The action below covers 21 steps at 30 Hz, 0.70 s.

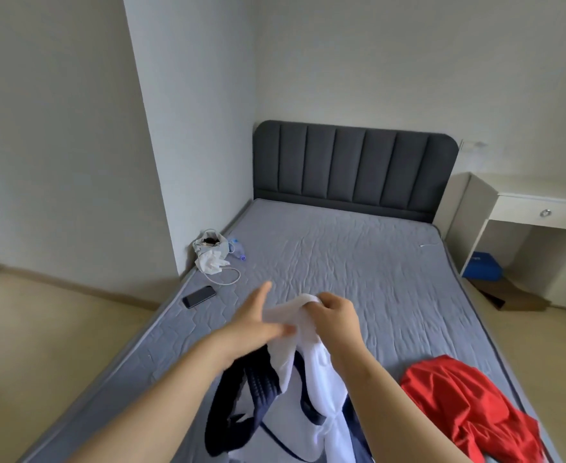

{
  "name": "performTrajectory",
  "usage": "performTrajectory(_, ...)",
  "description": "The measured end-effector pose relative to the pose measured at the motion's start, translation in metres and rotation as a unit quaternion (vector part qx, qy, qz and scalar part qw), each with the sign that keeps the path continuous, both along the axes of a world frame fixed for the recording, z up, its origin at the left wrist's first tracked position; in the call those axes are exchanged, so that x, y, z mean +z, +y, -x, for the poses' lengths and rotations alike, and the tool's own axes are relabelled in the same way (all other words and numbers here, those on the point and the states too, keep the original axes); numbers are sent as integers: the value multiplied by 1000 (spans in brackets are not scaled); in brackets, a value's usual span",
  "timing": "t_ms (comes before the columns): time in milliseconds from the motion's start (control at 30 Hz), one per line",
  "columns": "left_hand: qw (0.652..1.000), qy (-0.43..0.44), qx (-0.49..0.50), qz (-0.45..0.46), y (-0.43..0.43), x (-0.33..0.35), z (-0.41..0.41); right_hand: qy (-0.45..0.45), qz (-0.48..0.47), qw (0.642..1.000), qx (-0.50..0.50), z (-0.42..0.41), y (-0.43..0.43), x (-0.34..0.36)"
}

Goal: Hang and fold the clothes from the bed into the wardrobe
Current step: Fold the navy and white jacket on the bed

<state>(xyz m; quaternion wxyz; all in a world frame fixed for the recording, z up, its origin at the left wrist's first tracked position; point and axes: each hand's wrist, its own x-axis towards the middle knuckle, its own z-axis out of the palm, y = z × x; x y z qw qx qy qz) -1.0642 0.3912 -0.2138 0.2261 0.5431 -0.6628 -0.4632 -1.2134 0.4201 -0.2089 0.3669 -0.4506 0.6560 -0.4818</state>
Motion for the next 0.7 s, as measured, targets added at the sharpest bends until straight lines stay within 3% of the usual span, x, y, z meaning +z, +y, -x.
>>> performTrajectory(100, 996, -6, -86, -28, 11, -13, 20, 4, -10, 999, 35, 5, 4, -2)
performTrajectory(267, 990, -121, 41, 57, 11, -20, 35, -35, 0, 998, 47, 13, 14, -9)
performTrajectory(467, 992, 44, 119, 0, 16, -12, 37, -56, -16, 997, 49, 19, 21, -25)
performTrajectory(700, 951, 233, 200, -36, 18, 14, 32, -66, -57, 994, 72, 18, 33, -52)
